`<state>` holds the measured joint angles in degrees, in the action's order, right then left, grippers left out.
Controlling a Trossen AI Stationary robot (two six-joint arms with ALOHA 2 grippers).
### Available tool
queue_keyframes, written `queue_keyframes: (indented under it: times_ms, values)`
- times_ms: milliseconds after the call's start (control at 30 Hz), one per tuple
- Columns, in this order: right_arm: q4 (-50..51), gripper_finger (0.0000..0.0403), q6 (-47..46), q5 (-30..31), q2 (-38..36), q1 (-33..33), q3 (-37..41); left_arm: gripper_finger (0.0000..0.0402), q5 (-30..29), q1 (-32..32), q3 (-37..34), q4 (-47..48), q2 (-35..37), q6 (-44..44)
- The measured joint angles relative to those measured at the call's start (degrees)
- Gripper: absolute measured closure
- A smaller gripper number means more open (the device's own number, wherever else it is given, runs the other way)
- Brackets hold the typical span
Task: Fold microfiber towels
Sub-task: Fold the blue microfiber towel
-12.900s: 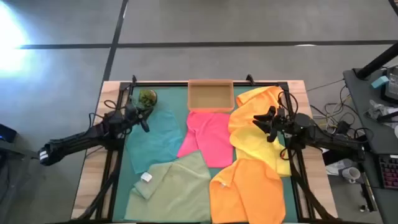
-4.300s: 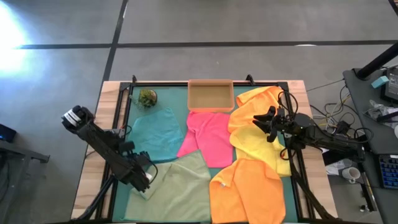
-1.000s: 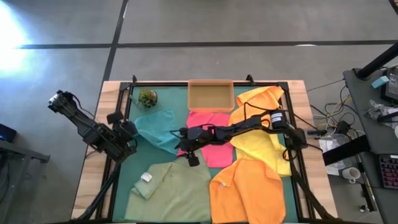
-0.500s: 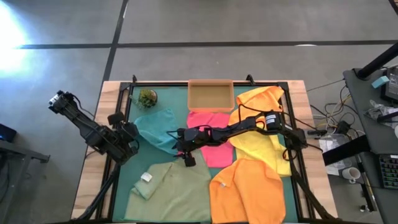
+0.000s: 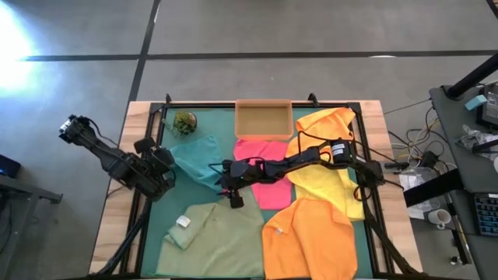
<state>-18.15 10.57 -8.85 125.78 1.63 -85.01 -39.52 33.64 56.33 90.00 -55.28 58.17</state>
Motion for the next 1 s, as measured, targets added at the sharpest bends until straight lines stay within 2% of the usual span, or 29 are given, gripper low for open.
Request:
queue_keyframes:
  times_ms: [367,500,767,867,1000]
  values:
    - [-0.78,0.0223,-1.00,0.65,1.23,0.00,0.07,0.0401,-2.74,-0.32,4.22,0.02,-0.07,-0.07]
    - [-0.72,0.0242,-0.96,5.75,2.31,0.00,0.07,0.0402,-2.82,-0.32,4.27,0.02,-0.35,-0.07]
    - [-1.30,0.0289,-0.24,5.90,2.64,0.26,-0.02,0.0402,-2.82,-0.32,4.27,0.02,-0.58,-0.29]
    - [0.13,0.0285,-0.22,5.87,2.49,0.26,-0.02,0.0402,-2.82,-0.32,4.27,0.02,-0.55,-0.33]
    - [0.31,0.0253,-1.87,5.69,2.27,0.35,-0.02,0.0402,-2.82,-0.32,4.25,0.02,-0.66,-0.38]
